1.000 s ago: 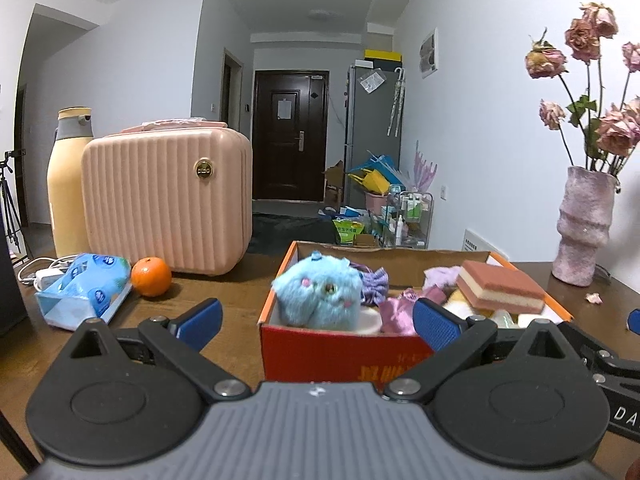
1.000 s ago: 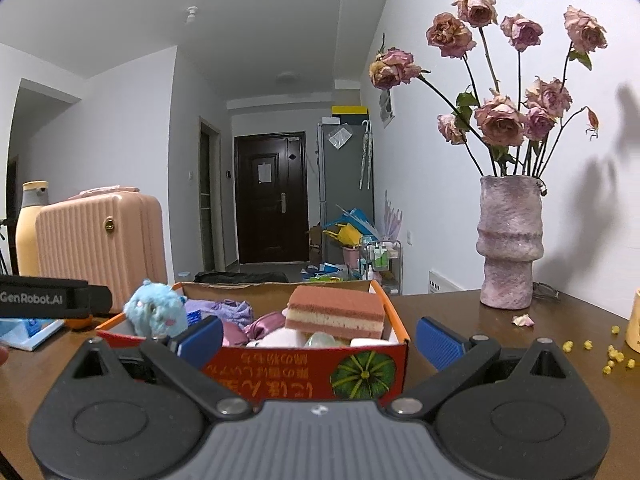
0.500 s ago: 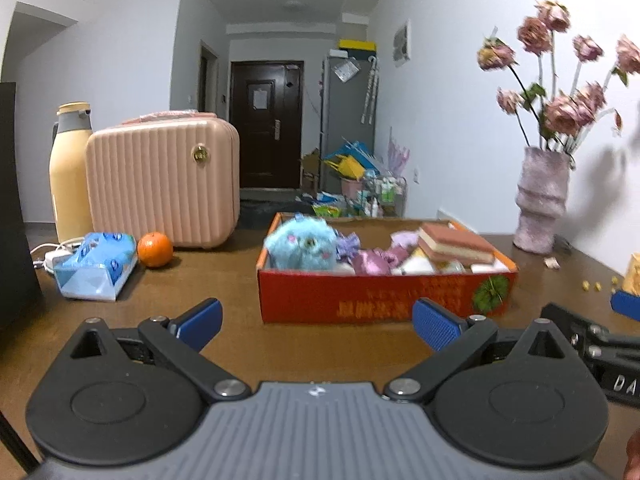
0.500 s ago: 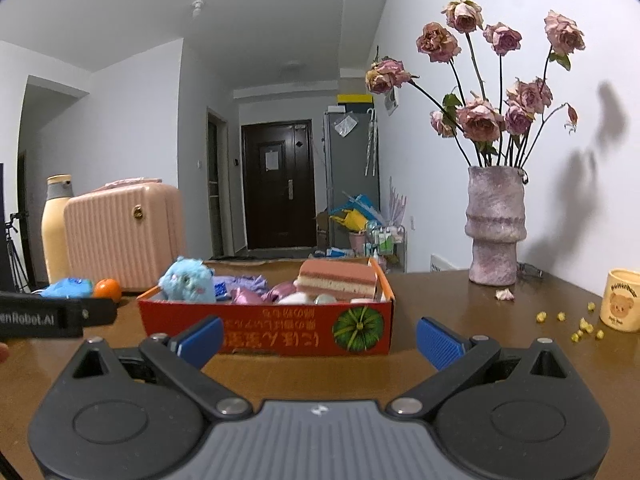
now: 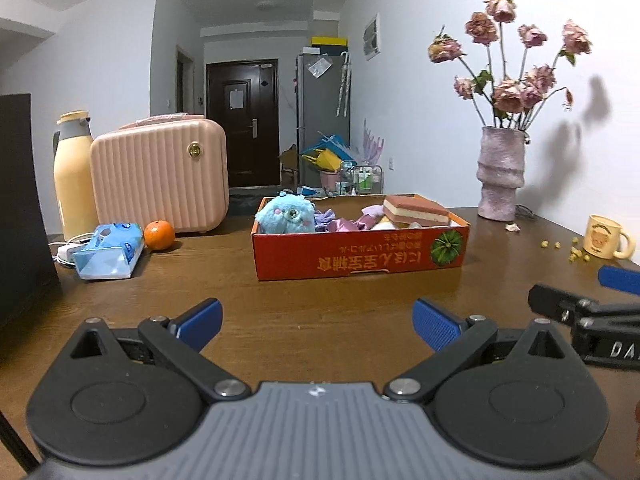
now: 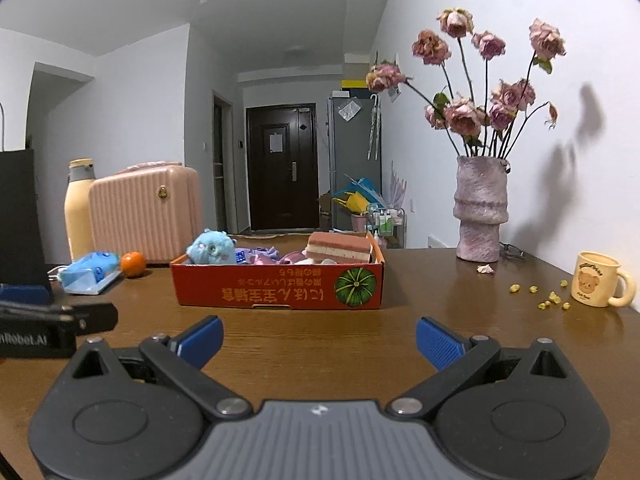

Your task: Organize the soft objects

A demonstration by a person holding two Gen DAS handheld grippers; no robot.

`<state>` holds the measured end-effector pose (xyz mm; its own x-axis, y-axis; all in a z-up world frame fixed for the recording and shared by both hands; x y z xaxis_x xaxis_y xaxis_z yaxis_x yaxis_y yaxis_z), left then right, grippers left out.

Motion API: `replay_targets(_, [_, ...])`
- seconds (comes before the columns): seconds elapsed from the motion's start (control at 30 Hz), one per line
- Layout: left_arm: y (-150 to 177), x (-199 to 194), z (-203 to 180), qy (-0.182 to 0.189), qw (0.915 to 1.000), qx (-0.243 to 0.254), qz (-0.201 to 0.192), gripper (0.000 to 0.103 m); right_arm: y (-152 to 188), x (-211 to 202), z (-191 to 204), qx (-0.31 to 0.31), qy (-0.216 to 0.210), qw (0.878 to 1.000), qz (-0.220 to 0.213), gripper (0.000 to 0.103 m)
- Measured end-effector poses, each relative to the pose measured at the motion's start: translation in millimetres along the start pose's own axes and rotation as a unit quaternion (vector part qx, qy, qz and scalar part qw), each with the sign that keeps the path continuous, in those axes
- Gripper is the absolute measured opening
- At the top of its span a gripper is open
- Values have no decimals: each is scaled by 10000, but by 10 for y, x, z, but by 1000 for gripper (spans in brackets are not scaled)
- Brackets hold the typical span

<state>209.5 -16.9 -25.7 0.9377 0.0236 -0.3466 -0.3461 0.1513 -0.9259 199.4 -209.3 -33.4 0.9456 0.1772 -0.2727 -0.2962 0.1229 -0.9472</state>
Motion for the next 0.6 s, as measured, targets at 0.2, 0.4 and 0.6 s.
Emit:
replay_targets(0.2, [25, -345, -22, 94, 9997, 91, -201, 103, -77, -390, 28, -7, 28, 10000, -95, 103])
replay_targets(0.4, [20, -580, -8, 68, 9991, 110, -392, 103, -115, -631, 63, -40, 38, 9999, -120, 103])
replay_targets(0.6, [1, -712, 20, 47, 9986, 100, -520, 103, -110, -745, 100, -99, -25, 9998, -146, 103])
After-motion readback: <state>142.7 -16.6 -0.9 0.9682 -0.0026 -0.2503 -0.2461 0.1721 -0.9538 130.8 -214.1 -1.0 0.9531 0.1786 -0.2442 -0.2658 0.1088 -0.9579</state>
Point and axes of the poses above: each gripper's, at about its wrist camera, not at the fingertips, and x roughly the way its jaws point, z to its left, y to its underside, the point moved 8 cm from there along x, roughly the way its jaws point, and after that the axes turned 8 degrees about x, right-handed, at the moved point
